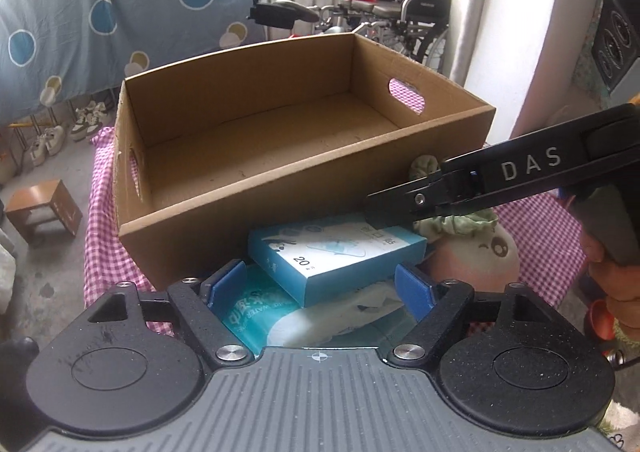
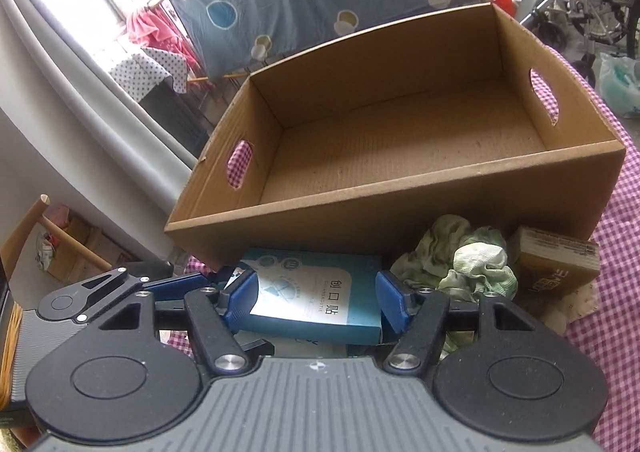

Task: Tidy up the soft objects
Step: 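Grasp the blue bandage box with the right gripper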

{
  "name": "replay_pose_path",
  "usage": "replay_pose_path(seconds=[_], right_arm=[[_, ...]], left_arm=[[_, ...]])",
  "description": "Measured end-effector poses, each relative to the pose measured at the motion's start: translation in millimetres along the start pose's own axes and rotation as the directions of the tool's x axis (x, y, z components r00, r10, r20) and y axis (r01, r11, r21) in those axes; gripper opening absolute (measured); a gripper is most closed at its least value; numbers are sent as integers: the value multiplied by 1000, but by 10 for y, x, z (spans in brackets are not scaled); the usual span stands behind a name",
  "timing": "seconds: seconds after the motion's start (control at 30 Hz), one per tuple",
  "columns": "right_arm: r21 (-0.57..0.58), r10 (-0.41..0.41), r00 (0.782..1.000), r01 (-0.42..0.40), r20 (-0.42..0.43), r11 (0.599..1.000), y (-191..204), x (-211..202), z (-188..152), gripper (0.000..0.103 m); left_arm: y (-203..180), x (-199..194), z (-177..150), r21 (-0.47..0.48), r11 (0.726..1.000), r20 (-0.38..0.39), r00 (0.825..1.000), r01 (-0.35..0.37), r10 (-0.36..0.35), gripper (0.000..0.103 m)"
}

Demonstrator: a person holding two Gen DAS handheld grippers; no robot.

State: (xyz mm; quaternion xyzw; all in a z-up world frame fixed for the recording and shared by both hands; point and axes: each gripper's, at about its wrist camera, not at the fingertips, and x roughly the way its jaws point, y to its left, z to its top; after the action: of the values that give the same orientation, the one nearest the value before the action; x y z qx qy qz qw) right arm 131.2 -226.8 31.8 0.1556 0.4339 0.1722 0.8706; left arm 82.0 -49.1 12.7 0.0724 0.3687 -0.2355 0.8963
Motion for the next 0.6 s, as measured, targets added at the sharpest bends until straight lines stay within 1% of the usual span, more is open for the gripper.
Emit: replay_pose_path(seconds=[0.1, 0.17, 0.27, 0.37, 0.43, 0.6], right_arm=[[11, -42, 996, 43, -83, 999, -12, 173, 85, 68], [31, -39, 990, 44, -135, 999, -35, 244, 118, 68], [38, -55, 979, 63, -194, 997, -30, 359, 184, 68], [49, -47, 974, 59, -220, 997, -14, 407, 210, 71], [45, -49, 974, 60, -220, 997, 16, 386, 212, 71], [47, 1, 980, 8, -200, 999, 101, 313, 199, 71]], left_arm=[[13, 103, 22, 9, 1000, -28, 999, 17, -17, 75], [29, 168, 35, 11, 1000, -46, 999, 26, -26, 71], [59, 217, 43, 8, 999, -62, 997, 44, -43, 71], [76, 244, 39, -5, 997, -74, 995, 71, -71, 71], [95, 250, 34, -11, 997, -76, 994, 82, -82, 71], [163, 131, 9, -32, 996, -60, 994, 87, -89, 71]])
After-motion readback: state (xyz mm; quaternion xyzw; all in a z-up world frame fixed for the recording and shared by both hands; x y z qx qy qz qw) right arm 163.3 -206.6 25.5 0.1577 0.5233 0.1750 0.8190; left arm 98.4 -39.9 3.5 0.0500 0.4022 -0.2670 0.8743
